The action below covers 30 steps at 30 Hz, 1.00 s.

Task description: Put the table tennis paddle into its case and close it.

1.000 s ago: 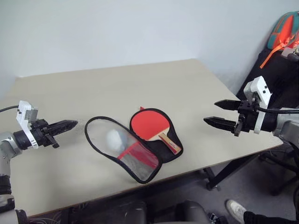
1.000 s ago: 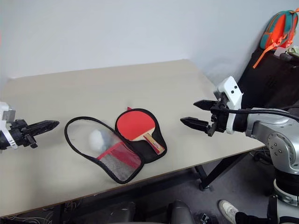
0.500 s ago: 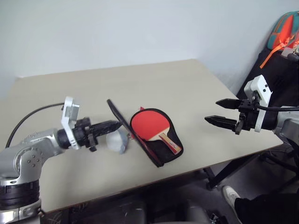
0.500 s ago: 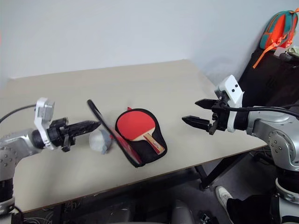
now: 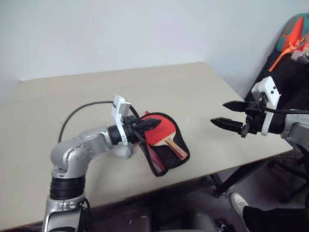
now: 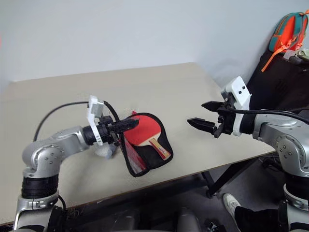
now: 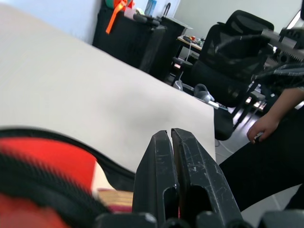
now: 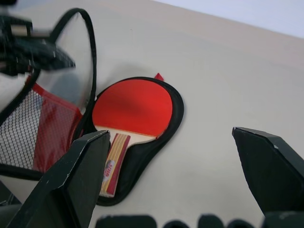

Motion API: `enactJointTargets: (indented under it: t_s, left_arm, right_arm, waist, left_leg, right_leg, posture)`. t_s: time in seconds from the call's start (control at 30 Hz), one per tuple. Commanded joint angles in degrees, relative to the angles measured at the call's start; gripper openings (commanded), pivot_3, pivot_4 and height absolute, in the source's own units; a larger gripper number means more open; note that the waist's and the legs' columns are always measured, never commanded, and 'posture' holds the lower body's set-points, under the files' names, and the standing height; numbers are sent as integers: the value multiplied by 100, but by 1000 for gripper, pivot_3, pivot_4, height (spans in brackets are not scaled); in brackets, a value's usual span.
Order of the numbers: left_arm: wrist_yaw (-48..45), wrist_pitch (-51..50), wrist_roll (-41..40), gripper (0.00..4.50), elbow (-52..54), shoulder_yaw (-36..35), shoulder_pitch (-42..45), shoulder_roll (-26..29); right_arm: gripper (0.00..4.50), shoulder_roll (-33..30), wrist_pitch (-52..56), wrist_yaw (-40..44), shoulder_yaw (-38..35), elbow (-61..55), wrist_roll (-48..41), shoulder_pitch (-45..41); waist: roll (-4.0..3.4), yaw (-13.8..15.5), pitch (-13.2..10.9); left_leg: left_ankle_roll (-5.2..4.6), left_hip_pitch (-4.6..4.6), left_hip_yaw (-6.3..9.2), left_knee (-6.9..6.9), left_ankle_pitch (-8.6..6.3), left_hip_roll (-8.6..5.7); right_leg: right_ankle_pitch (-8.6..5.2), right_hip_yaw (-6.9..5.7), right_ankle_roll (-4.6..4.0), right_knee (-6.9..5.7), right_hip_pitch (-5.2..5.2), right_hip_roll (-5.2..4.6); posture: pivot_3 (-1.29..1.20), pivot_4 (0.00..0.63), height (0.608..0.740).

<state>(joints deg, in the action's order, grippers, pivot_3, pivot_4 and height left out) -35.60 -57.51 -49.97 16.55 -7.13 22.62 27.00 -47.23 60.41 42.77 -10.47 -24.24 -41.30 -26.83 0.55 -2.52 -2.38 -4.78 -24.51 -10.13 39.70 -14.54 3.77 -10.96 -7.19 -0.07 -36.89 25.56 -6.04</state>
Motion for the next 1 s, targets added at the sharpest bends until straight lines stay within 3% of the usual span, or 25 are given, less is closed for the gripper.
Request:
enactJointTargets:
  t_s: [0.03,0.27,0.57,0.73,1.0]
  left_arm:
    - [-164,155,-171,12,193,-240,141,156]
    - [-671,916,387,12,-423,98,257,204]
    - [-513,1959,1334,12,-1735,831,1110,-980]
    - [-387,1704,1113,12,-1747,513,1382,-1166]
    - [-138,623,405,12,-1351,-201,1300,-692]
  right_arm:
    - [4500,26,-7,-111,-131,-197,-143,-20]
    - [4500,167,-21,-284,-35,-255,-255,-81]
    - [4500,424,-26,-505,94,-251,-343,-283]
    - [4500,368,-70,-481,128,-273,-328,-217]
    - [4500,86,-314,-175,422,-266,-78,-14]
  waist:
    - [-1,1,0]
    - [-1,18,1]
    - [-2,133,1]
    - [-3,121,0]
    - [-6,130,1]
  left_leg:
    - [0,1,0,0,0,0]
    - [-2,1,1,0,-2,-2]
    - [-16,-3,1,20,-10,-2]
    - [-21,-8,4,24,-12,3]
    - [-24,-8,5,27,-14,6]
  right_leg:
    - [0,0,0,0,0,-1]
    - [-2,-2,-4,0,-1,-2]
    - [-3,0,-10,0,-4,-4]
    - [-1,0,-8,0,-1,-1]
    - [-1,0,-8,0,-2,3]
  posture:
    - [0,0,715]
    - [0,0,715]
    - [0,0,715]
    - [0,0,715]
    - [0,0,715]
